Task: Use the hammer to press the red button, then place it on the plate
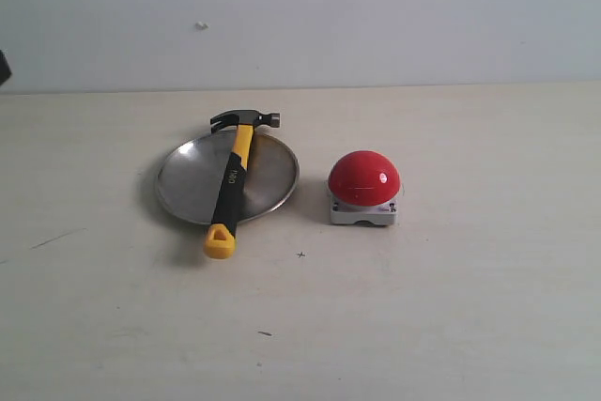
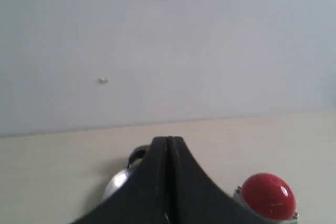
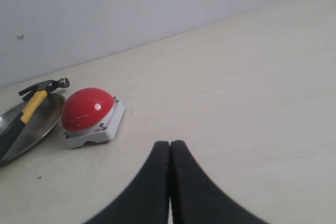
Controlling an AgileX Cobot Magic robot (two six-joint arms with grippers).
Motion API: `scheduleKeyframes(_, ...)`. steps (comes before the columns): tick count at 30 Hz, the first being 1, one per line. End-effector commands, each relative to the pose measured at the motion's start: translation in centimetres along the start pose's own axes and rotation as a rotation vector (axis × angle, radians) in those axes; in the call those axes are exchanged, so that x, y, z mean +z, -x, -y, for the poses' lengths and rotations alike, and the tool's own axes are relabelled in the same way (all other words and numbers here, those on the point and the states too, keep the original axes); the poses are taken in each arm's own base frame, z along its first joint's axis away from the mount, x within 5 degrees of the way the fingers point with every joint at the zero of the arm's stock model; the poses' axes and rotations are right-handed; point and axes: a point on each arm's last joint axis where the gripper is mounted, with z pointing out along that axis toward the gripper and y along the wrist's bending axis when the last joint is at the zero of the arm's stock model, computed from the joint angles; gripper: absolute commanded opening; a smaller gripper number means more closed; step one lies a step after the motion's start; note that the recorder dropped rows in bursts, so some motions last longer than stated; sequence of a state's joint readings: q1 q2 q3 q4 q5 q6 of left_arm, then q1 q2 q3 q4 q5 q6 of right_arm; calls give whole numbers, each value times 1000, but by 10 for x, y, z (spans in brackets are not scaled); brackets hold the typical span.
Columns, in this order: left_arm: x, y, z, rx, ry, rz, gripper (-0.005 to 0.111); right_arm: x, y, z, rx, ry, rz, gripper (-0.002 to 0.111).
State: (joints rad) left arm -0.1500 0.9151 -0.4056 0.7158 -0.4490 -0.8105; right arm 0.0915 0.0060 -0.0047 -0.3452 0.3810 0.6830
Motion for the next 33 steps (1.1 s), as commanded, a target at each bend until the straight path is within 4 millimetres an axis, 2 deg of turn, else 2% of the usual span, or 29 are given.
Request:
scheduleKeyframes(1, -28, 5, 1, 35, 73, 101, 0, 0, -1, 0, 2, 9, 7, 0)
scheduleKeyframes(8, -57, 14, 4, 66, 138, 160, 0, 0, -1, 0, 2, 9, 7, 0)
scheduleKeyframes(13, -71, 10, 4, 81, 176, 217, 0, 0, -1, 0, 2, 9, 7, 0)
scheduleKeyframes(17, -83, 2, 0, 93, 235, 262, 0, 0, -1, 0, 2, 9, 7, 0)
scheduleKeyframes(27, -101, -22, 2, 119, 234, 287, 0, 0, -1, 0, 2, 9, 7, 0)
scheduleKeyframes(33, -109, -46, 1, 102, 234, 276, 0, 0, -1, 0, 2, 9, 7, 0)
